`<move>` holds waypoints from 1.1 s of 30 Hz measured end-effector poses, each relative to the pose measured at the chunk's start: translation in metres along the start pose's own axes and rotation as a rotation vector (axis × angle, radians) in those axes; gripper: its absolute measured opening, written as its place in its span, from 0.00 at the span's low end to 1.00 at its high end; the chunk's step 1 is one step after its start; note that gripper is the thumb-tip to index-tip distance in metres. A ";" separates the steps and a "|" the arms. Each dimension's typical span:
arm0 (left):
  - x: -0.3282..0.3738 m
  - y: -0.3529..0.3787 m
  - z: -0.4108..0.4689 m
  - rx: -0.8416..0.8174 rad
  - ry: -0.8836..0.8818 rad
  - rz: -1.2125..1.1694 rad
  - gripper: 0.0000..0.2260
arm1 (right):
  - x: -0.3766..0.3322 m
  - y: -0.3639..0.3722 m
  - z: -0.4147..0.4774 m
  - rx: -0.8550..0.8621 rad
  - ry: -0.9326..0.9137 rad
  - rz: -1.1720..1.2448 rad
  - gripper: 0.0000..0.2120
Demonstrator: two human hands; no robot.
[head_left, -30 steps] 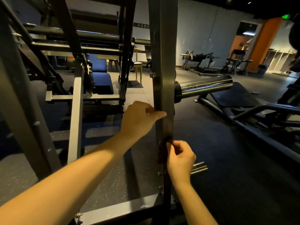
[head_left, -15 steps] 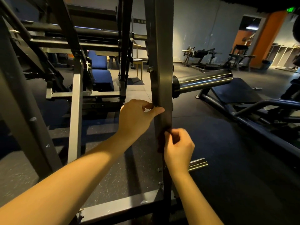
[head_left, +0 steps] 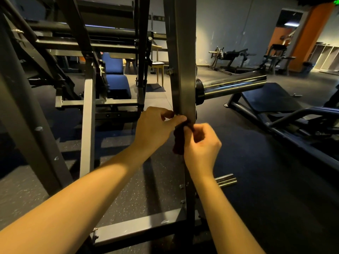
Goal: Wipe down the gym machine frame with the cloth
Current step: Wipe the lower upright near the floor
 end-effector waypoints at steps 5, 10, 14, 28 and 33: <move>0.001 -0.001 -0.001 -0.020 0.006 -0.002 0.15 | 0.057 -0.004 -0.051 0.000 0.183 -0.032 0.04; -0.004 0.004 -0.013 0.000 -0.031 -0.038 0.16 | 0.103 -0.017 -0.111 0.046 0.671 -0.058 0.09; -0.018 0.010 -0.027 -0.015 -0.119 0.004 0.24 | 0.069 -0.017 -0.077 0.074 0.592 -0.018 0.06; -0.023 0.039 -0.041 -0.002 -0.142 0.101 0.16 | 0.087 -0.019 -0.097 0.001 0.663 0.055 0.09; -0.031 0.044 -0.044 0.002 -0.162 0.140 0.15 | 0.066 -0.011 -0.069 0.010 0.343 0.051 0.06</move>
Point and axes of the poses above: each hand's wrist, its own z-axis towards the middle knuckle, its own y-axis out of the palm, x = y × z, the point moved 4 cm from there along z, towards the middle knuckle, and after that the axes turned 7 degrees about -y, right-handed, at the moved point
